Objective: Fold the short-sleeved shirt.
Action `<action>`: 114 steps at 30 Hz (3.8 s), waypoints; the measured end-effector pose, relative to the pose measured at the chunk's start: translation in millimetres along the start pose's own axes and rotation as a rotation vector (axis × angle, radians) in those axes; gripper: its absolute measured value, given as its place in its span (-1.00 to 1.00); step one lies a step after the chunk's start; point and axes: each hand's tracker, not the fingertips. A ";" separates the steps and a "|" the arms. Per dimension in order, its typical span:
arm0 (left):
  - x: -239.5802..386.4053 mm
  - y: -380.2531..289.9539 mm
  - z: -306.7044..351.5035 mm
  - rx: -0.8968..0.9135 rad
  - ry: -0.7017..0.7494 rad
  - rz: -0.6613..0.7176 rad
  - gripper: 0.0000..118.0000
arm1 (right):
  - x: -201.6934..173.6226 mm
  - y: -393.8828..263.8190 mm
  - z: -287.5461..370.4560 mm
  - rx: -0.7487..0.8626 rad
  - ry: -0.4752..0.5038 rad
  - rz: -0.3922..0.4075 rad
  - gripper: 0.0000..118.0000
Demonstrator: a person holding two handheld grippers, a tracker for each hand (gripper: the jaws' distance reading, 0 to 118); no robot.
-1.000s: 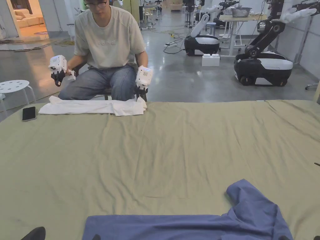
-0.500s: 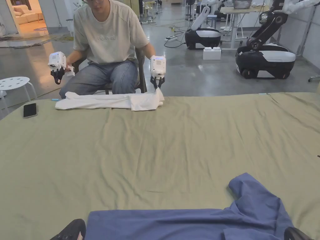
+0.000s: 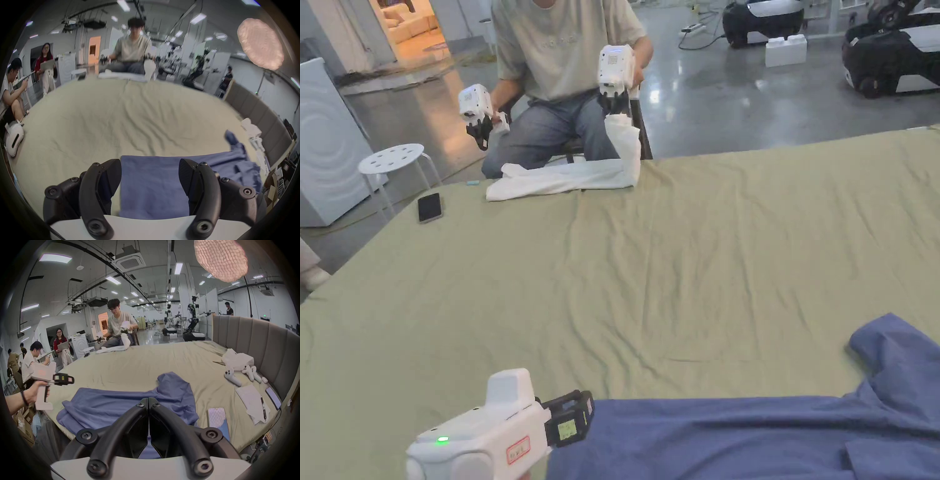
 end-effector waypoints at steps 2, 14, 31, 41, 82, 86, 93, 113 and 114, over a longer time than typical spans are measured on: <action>-5.0 2.9 -36.6 -0.059 0.022 0.034 0.17 | 6.2 -4.5 -1.5 -0.031 -0.017 -0.008 -1.00; 16.8 -2.9 -87.3 -0.185 0.090 -0.007 -0.97 | 52.0 7.9 -39.8 -0.129 -0.081 -0.053 -1.00; 10.7 1.4 -94.1 -0.227 0.112 -0.079 -1.00 | 137.5 24.8 -264.7 -0.627 -0.247 -0.002 -0.93; -23.7 -28.5 56.4 -0.023 -0.080 -0.011 -1.00 | 121.8 36.5 -117.7 -0.358 -0.137 -0.107 -0.93; 69.8 -81.7 279.0 0.597 -0.072 -0.202 -1.00 | -17.3 22.0 41.6 0.136 0.069 0.036 -1.00; 62.1 -83.3 278.6 0.586 -0.095 -0.183 -1.00 | -20.4 23.5 40.6 0.137 0.090 0.040 -1.00; 40.9 -77.9 269.5 0.518 -0.179 -0.039 -0.98 | -20.6 24.2 39.2 0.143 0.087 0.033 -1.00; -127.3 -160.3 35.7 -0.041 -0.609 0.991 0.07 | -10.5 -4.9 39.9 0.012 0.104 -0.073 -1.00; -122.4 -160.5 31.5 -0.053 -0.585 0.970 -0.33 | -11.1 -4.7 40.4 0.009 0.103 -0.078 -1.00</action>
